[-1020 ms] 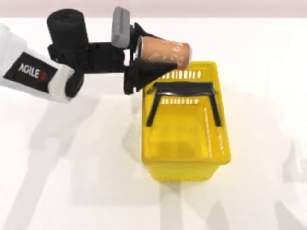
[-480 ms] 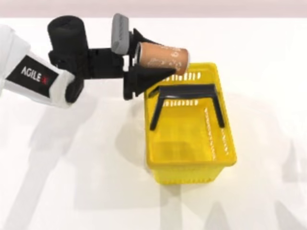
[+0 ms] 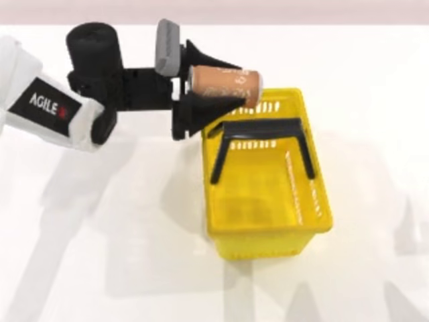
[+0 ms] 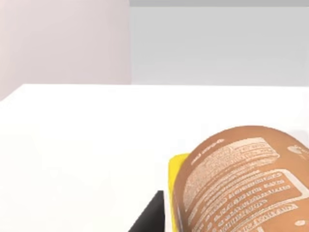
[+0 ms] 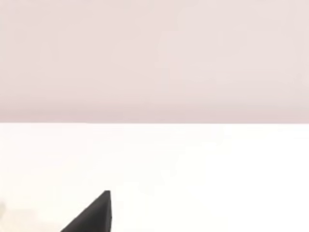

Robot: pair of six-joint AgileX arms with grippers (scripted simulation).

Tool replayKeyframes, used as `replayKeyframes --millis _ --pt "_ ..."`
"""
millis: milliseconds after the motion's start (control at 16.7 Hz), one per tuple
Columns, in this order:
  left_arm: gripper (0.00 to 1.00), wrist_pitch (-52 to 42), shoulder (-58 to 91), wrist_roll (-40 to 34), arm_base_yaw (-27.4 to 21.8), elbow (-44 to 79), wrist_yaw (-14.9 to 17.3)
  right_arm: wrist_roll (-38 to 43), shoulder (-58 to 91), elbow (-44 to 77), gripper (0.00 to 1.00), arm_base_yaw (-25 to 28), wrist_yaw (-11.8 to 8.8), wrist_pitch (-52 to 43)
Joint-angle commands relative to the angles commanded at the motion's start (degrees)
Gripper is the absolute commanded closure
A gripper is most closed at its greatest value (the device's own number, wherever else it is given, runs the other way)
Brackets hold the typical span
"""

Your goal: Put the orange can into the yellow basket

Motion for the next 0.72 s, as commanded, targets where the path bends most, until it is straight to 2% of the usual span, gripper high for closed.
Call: replayKeyframes --millis 120,180,720 --pt "0.02 0.0 0.0 0.0 0.0 0.0 0.0 0.0 0.0 0.0 0.0 0.0 0.0 0.0" --pt "0.0 0.0 0.0 0.0 0.0 0.0 0.0 0.0 0.0 0.0 0.0 0.0 0.0 0.0" --pt "0.0 -0.1 -0.2 0.1 -0.2 0.1 -0.1 0.0 0.0 0.0 0.0 0.0 0.0 0.0"
